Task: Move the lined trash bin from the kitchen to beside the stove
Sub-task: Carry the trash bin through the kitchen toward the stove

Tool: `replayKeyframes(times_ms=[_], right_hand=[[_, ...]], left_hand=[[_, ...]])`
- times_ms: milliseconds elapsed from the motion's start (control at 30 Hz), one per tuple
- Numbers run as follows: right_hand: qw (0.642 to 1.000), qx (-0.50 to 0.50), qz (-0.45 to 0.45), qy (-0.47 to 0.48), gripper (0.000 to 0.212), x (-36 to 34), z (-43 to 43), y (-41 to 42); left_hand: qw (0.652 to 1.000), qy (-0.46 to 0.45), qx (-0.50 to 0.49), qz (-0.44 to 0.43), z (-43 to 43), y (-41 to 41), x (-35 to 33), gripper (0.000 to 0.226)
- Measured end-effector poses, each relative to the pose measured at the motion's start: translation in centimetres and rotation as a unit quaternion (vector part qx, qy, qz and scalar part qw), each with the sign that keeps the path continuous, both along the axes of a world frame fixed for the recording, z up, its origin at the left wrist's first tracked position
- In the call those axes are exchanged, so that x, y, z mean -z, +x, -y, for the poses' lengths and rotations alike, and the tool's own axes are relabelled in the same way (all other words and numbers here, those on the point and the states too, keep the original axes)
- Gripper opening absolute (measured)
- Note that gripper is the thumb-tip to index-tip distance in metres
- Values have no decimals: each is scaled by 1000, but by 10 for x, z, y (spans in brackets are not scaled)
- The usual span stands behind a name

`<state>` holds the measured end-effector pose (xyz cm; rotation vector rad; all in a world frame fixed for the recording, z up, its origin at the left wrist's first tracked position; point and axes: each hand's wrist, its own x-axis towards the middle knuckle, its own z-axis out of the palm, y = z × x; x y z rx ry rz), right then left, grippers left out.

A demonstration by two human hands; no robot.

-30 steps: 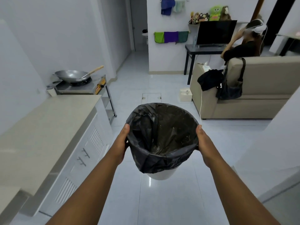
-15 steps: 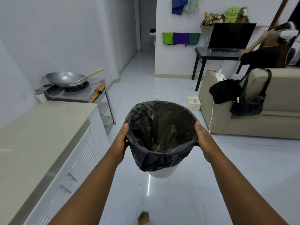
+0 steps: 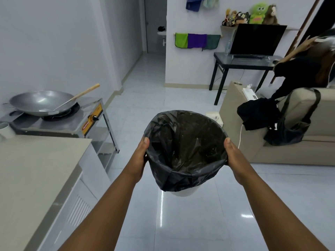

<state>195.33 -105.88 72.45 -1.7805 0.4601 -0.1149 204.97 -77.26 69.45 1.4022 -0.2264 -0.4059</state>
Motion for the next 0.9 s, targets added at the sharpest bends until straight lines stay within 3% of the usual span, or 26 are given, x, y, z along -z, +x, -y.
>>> replayKeyframes(times_ms=[367, 533, 633, 900], right_hand=[[999, -23, 18, 39, 79, 22, 78, 197], [997, -40, 18, 59, 83, 13, 117, 289], [997, -65, 5, 47, 101, 10, 140, 341], [997, -62, 0, 42, 111, 12, 172, 477]], left_hand=[[999, 12, -35, 0, 73, 177, 8, 87], [998, 16, -59, 4, 112, 258, -4, 95], [997, 2, -77, 2, 132, 307, -4, 90], [995, -1, -100, -7, 165, 431, 7, 80]])
